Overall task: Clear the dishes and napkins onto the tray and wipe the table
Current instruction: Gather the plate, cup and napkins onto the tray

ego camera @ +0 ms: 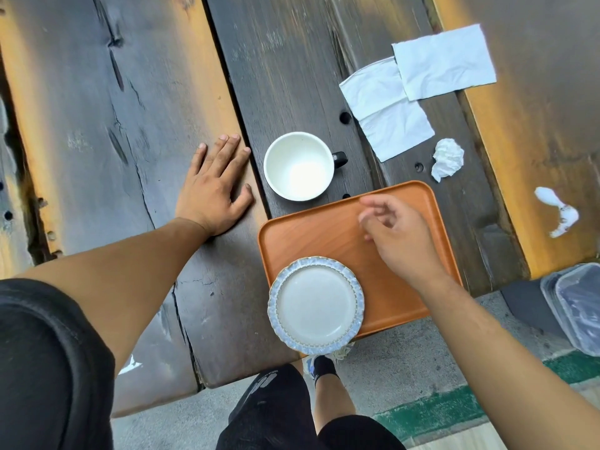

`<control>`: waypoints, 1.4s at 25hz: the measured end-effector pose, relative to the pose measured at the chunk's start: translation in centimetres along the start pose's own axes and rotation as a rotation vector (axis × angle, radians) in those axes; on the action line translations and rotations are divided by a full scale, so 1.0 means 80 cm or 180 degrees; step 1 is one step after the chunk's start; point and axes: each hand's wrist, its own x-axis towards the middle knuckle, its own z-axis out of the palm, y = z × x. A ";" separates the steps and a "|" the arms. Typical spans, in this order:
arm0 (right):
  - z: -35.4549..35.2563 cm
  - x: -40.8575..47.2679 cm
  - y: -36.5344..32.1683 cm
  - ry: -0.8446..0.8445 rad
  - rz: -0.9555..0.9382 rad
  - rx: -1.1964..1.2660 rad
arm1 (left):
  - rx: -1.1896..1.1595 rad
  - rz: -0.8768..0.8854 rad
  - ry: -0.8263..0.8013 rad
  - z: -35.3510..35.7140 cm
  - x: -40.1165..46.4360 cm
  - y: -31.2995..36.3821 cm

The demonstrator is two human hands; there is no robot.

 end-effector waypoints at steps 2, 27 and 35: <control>0.014 0.026 -0.027 0.0090 -0.0372 -0.0063 | -0.0007 0.0004 0.0017 0.000 0.001 0.000; -0.014 0.129 -0.066 -0.2051 -0.0059 -0.0565 | 0.0024 0.0065 0.0076 0.009 0.001 -0.005; -0.014 0.116 -0.049 -0.1840 -0.0304 -0.0447 | 0.0020 0.0061 0.0049 0.009 0.001 -0.005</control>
